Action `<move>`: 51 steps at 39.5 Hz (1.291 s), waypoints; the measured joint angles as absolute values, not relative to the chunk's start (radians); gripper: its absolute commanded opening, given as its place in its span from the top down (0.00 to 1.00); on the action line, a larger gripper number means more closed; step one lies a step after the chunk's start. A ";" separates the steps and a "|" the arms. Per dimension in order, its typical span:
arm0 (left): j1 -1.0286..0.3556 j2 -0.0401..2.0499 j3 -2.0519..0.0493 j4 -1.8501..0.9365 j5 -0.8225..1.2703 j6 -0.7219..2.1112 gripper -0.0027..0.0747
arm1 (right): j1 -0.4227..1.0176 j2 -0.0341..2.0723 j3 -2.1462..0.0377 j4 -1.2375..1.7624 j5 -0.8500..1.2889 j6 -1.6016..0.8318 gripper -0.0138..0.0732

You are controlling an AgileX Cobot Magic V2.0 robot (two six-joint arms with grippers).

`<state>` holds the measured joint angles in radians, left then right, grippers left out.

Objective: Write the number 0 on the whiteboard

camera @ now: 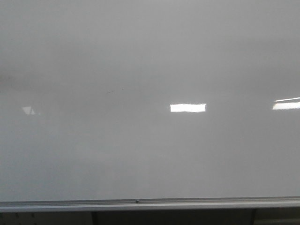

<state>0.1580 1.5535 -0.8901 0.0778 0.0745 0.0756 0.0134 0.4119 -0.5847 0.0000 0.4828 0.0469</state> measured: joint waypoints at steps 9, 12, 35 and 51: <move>0.158 1.579 -0.902 0.080 0.069 0.077 0.08 | 0.013 0.412 -0.585 0.000 0.484 0.047 0.18; 0.158 1.579 -0.903 0.080 0.069 0.077 0.12 | 0.013 0.412 -0.585 0.000 0.485 0.047 0.18; 0.158 1.586 -0.903 0.080 0.158 0.077 0.99 | 0.013 0.412 -0.585 0.000 0.485 0.047 0.18; 0.154 1.425 -0.906 0.062 0.234 0.077 0.99 | 0.013 0.412 -0.585 0.000 0.485 0.047 0.18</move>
